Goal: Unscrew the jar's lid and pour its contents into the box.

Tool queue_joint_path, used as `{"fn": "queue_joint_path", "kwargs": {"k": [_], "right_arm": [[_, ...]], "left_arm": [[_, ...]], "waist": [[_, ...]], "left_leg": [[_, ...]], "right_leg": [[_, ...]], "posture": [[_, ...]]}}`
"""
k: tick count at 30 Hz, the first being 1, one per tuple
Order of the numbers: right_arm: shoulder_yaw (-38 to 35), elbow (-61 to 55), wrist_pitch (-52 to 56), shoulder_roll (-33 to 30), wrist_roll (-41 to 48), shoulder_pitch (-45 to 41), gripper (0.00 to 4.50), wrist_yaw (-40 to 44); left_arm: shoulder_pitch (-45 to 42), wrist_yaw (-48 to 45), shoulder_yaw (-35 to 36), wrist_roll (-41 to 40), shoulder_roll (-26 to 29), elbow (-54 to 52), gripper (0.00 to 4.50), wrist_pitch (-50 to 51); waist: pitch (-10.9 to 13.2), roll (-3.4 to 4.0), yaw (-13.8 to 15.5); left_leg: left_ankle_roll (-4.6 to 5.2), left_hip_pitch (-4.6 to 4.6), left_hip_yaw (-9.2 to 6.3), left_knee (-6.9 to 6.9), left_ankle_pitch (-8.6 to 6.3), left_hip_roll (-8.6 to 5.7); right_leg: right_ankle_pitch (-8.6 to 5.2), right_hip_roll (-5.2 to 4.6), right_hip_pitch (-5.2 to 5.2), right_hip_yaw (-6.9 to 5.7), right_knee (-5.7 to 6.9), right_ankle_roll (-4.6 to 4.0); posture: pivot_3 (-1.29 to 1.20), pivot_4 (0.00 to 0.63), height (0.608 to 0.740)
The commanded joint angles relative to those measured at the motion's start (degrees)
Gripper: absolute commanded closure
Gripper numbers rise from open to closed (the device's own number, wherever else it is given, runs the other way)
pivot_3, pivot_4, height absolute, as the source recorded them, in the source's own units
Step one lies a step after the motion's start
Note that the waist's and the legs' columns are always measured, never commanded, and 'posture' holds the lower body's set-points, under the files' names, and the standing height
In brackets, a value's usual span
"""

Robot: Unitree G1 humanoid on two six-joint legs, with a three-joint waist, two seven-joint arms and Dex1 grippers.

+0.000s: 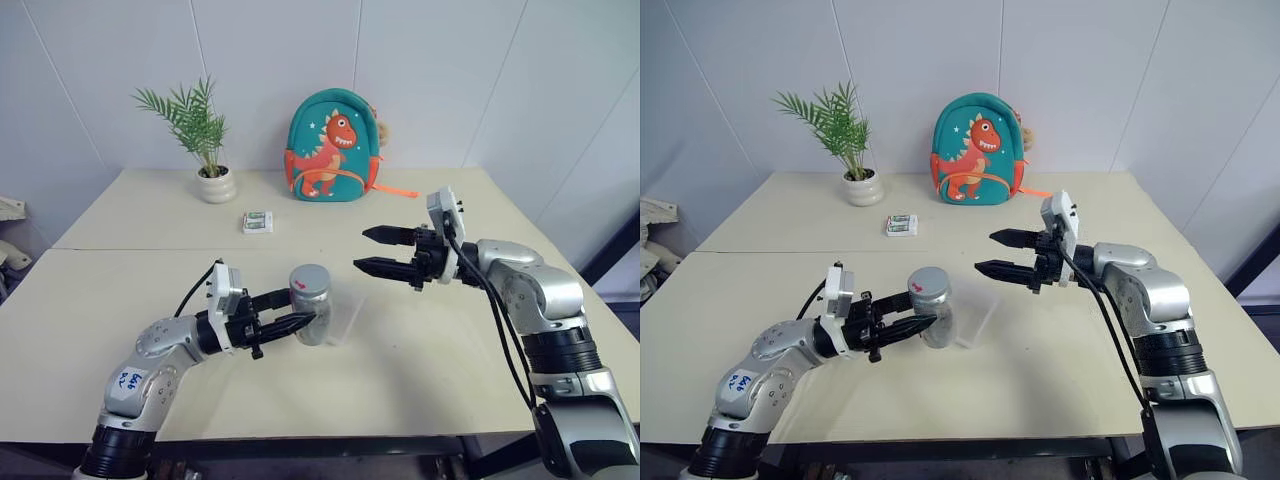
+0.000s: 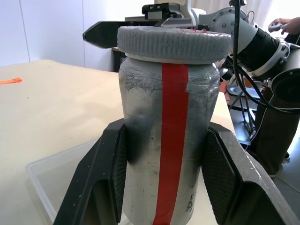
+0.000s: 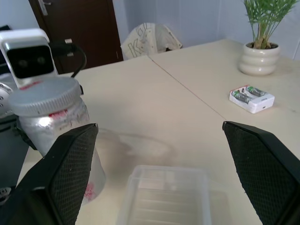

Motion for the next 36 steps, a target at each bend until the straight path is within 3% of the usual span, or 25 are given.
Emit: {"fn": "queue_joint_path", "kwargs": {"k": [1, 17, 34, 36], "right_arm": [[-1.87, -6.33, 3.93, 0.86, 5.28, -2.21, 0.02, 0.25], [8.83, -14.78, 2.88, 6.07, 0.43, -2.25, 0.02, -1.11], [9.34, -13.41, 3.2, 8.12, 0.4, -2.42, 0.02, -0.53], [9.23, -13.2, 3.14, 8.34, 0.44, -2.36, 0.4, -0.48]], "left_arm": [[-0.02, -0.32, 1.22, -0.72, 0.57, -2.4, 2.62, -0.71], [-0.99, -0.7, 0.68, -0.61, 0.23, -1.79, 2.62, -0.74], [-0.62, -0.1, 0.76, -0.77, 0.02, -2.65, 2.62, -0.42], [-0.75, -0.08, 0.75, -0.75, 0.03, -2.57, 2.62, -0.43]], "waist": [[0.01, 0.01, 0.01], [0.0, 0.01, 0.06], [0.01, 0.01, 0.02], [0.0, 0.01, 0.04]], "left_leg": [[0.0, 0.0, -0.01, 0.0, 0.0, 0.0], [0.0, 0.0, -0.03, 0.03, 0.0, -0.01], [0.0, 0.0, -0.03, 0.04, 0.0, 0.0], [0.0, 0.0, -0.03, 0.04, 0.0, 0.0]], "right_leg": [[0.0, 0.0, 0.0, -0.01, 0.01, 0.0], [0.0, -0.01, 0.0, -0.01, 0.02, 0.01], [0.01, 0.0, 0.0, -0.02, 0.03, 0.01], [0.01, 0.0, 0.0, -0.02, 0.03, 0.01]], "posture": [[0.0, 0.15, 0.74], [0.0, 0.15, 0.74], [0.0, 0.15, 0.74], [0.0, 0.15, 0.74]]}}
